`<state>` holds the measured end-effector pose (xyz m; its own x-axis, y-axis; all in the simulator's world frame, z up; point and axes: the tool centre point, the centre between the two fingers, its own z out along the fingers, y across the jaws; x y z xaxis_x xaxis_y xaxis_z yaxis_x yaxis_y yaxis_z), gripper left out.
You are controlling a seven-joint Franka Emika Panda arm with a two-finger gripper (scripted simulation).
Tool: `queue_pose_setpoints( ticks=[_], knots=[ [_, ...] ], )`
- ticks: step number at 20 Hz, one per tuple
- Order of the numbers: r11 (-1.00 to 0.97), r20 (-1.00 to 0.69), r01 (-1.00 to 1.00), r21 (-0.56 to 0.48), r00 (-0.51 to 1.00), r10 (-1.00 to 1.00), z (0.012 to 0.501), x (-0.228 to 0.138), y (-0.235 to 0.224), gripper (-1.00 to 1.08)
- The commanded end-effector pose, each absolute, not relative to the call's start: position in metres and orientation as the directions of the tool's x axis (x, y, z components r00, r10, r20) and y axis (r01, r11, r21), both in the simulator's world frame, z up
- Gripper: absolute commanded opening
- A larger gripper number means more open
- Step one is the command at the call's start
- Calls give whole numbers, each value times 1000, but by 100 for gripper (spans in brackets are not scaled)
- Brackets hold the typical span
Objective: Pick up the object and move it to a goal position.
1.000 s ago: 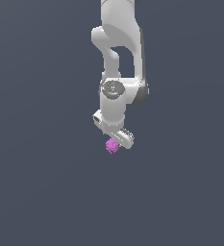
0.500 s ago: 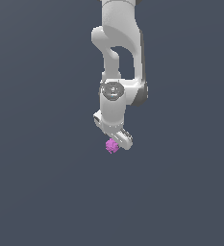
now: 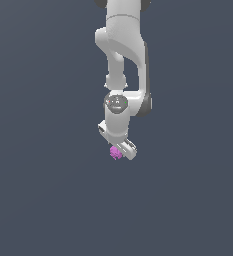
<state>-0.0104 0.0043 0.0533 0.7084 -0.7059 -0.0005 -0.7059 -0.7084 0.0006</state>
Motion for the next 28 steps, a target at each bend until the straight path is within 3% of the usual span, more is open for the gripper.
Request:
queue_pose_setpoints(
  ticks=[1,5,6,19,28],
  knots=[
    [-708,0,-707,0,708,-707,44,-10,4,100],
    [-708,0,-707,0,708,-707,39,-9,5,100],
    [-708,0,-707,0,708,-707,39,-9,5,-100],
    [-708,0,-706,-1,708,-706,42,-10,6,-100],
    [-708,0,-706,-1,708,-706,78,-16,19,-100]
  ],
)
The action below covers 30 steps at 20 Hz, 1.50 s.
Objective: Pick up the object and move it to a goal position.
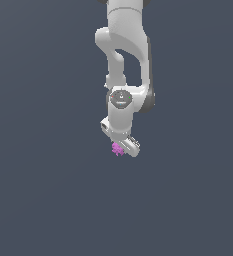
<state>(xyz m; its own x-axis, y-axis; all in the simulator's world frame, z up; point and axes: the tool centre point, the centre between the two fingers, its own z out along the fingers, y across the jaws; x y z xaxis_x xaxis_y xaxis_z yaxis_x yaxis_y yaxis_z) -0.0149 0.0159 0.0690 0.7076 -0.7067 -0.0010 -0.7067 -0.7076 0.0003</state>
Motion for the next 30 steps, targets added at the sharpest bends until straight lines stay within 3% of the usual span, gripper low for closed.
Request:
queue_pose_setpoints(
  ticks=[1,18,30],
  knots=[
    [-708,0,-706,-1,708,-706,85,-17,22,-100],
    [-707,1,-707,1,707,-707,242,-41,80,-100],
    [-708,0,-707,0,708,-707,283,-44,96,-100]
  ],
)
